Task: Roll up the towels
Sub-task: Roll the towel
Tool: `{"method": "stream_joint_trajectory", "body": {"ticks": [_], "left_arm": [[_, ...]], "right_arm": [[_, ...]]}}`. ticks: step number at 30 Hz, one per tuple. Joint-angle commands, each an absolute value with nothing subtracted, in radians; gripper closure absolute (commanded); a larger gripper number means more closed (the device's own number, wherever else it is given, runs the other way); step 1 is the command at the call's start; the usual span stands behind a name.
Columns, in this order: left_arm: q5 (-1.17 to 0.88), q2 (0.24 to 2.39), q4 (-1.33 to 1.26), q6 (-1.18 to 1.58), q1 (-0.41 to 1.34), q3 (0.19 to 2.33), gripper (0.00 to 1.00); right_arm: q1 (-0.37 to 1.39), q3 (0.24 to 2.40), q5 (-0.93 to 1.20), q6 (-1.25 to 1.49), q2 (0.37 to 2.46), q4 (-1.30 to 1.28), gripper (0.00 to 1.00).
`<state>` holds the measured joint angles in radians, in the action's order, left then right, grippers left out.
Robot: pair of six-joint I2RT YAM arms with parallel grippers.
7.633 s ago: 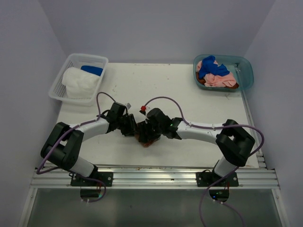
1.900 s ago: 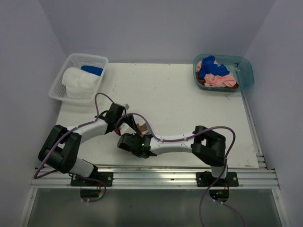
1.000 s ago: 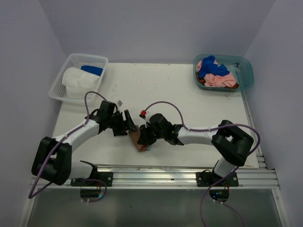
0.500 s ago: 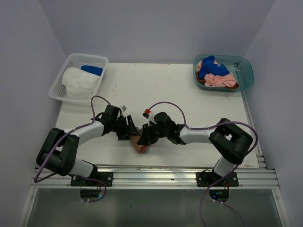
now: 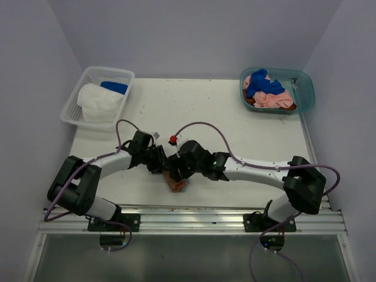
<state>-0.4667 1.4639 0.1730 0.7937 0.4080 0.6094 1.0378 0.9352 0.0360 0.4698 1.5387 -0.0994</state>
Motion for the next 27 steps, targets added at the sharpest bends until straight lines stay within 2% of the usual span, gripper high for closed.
{"method": "stream_joint_trajectory", "body": {"ticks": [1, 9, 16, 20, 21, 22, 23, 24, 27], "left_arm": [[-0.439, 1.447, 0.184, 0.799, 0.414, 0.629, 0.64], [-0.426, 1.439, 0.210, 0.798, 0.414, 0.647, 0.64], [-0.420, 1.430, 0.224, 0.795, 0.414, 0.653, 0.64], [-0.417, 1.424, 0.232, 0.795, 0.414, 0.657, 0.63], [-0.417, 1.422, 0.233, 0.795, 0.414, 0.658, 0.63], [-0.416, 1.422, 0.233, 0.795, 0.414, 0.658, 0.62], [-0.416, 1.419, 0.239, 0.795, 0.413, 0.664, 0.61], [-0.413, 1.416, 0.245, 0.789, 0.413, 0.669, 0.59], [-0.400, 1.398, 0.282, 0.767, 0.407, 0.699, 0.49]], "right_arm": [[1.136, 1.054, -0.231, 0.351, 1.523, -0.300, 0.40], [1.322, 1.265, -0.501, 0.258, 1.725, -0.446, 0.39], [1.345, 1.298, -0.543, 0.261, 1.859, -0.471, 0.41], [1.345, 1.270, -0.537, 0.281, 1.850, -0.443, 0.57], [1.344, 1.269, -0.541, 0.282, 1.848, -0.440, 0.68], [1.341, 1.269, -0.548, 0.284, 1.845, -0.439, 0.72], [1.338, 1.269, -0.539, 0.288, 1.839, -0.430, 0.77], [1.324, 1.267, -0.522, 0.291, 1.833, -0.423, 0.85], [1.270, 1.232, -0.422, 0.319, 1.777, -0.364, 0.93]]}}
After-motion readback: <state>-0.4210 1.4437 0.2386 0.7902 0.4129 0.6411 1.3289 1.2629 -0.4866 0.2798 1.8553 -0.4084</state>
